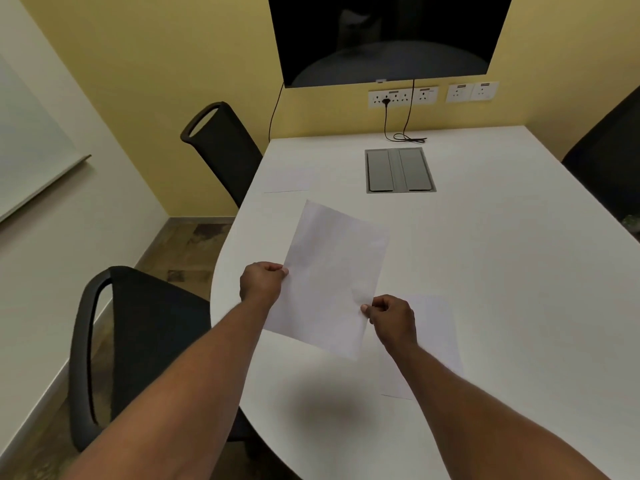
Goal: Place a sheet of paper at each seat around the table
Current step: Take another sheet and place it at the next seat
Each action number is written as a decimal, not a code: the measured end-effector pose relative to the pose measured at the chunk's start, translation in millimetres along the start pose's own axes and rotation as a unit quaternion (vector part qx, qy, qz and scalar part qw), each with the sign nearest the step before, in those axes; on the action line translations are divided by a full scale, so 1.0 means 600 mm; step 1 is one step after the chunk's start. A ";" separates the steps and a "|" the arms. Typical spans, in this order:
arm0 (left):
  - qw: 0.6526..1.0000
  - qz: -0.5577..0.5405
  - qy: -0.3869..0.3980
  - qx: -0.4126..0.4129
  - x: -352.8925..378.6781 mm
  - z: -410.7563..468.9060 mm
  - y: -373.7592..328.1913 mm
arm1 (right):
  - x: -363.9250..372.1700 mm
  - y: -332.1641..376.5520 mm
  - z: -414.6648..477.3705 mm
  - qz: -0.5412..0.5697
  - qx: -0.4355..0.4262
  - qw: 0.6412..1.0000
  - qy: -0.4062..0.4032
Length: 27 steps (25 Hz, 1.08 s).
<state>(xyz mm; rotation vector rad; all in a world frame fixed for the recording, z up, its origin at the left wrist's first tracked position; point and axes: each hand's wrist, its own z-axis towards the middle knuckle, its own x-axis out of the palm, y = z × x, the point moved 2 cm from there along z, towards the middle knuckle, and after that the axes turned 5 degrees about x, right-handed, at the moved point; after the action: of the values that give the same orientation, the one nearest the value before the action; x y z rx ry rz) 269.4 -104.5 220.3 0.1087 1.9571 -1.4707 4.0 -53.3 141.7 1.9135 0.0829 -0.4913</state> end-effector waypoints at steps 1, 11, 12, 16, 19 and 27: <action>1.000 -0.001 0.009 0.007 -0.020 0.018 0.011 | 0.026 0.009 -0.012 0.006 0.001 1.000 -0.011; 0.987 0.026 0.122 0.103 -0.163 0.157 0.079 | 0.243 0.064 -0.152 0.056 0.033 0.989 -0.134; 0.986 0.030 0.128 0.105 -0.167 0.161 0.081 | 0.253 0.064 -0.161 0.056 0.036 0.988 -0.137; 0.981 0.056 0.150 0.106 -0.172 0.176 0.090 | 0.276 0.054 -0.178 0.051 0.054 0.986 -0.149; 0.978 0.077 0.159 0.107 -0.172 0.189 0.092 | 0.286 0.050 -0.174 0.048 0.072 0.985 -0.147; 0.968 0.116 0.199 0.101 -0.134 0.249 0.110 | 0.337 0.033 -0.138 0.048 0.115 0.979 -0.161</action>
<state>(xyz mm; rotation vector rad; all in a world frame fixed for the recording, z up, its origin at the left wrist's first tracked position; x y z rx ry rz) 429.4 -186.1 191.3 0.7511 2.0059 -1.5743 218.2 -21.0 109.1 2.0237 -0.2890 -0.7652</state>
